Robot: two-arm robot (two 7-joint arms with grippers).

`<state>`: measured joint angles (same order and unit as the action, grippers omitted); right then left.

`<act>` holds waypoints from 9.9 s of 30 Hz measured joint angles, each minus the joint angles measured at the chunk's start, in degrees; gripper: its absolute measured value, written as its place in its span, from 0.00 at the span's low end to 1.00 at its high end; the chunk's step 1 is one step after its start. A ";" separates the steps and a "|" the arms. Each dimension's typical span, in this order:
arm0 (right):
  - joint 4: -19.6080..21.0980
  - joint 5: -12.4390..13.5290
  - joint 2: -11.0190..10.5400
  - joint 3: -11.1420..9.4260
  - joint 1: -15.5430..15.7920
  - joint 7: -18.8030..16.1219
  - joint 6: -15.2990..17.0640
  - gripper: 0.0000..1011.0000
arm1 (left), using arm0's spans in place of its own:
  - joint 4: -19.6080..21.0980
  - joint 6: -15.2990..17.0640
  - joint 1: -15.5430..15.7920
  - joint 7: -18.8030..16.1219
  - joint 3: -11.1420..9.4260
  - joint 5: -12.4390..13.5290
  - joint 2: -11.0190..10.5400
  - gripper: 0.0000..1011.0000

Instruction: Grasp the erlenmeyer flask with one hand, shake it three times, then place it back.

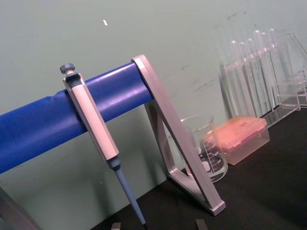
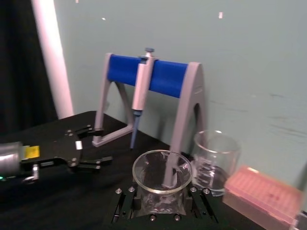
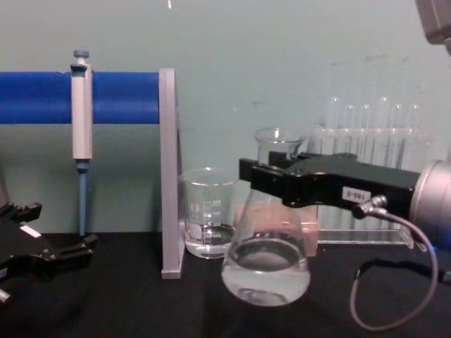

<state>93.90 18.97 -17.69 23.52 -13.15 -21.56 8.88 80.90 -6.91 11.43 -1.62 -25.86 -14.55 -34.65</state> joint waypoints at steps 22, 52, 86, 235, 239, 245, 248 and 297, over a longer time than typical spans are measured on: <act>0.34 2.12 -1.05 3.02 -0.82 -0.94 -0.08 0.45 | 0.00 0.00 0.00 0.00 0.00 0.00 0.00 0.99; 0.86 0.42 -2.48 -3.40 1.17 5.26 -0.72 0.45 | 0.00 0.00 0.00 0.00 0.00 0.00 0.00 0.99; 2.97 -2.82 -1.85 -11.07 5.43 8.56 0.45 0.45 | 0.00 0.00 0.00 0.00 0.00 0.00 0.00 0.99; -8.35 -1.49 -0.39 -0.98 1.67 1.37 -2.99 0.53 | 0.00 0.00 0.00 0.00 0.00 0.00 0.00 0.99; -8.34 -1.47 -0.39 -0.97 1.67 1.35 -3.00 0.65 | 0.00 0.00 0.00 0.00 0.00 0.00 0.00 0.99; -8.35 -1.44 -0.39 -0.97 1.67 1.32 -3.01 0.80 | 0.00 0.00 0.00 0.00 0.00 0.00 0.00 0.99; -8.35 -1.44 -0.39 -0.97 1.67 1.30 -3.01 0.90 | 0.00 0.00 0.00 0.00 0.00 0.00 0.00 0.99; 5.99 2.38 -8.33 -9.50 14.81 5.06 -3.52 0.99 | 0.00 0.00 0.00 0.00 0.00 0.00 0.00 0.99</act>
<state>99.89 21.34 -26.02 14.02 1.66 -16.50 5.36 80.90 -6.91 11.43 -1.62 -25.86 -14.55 -34.65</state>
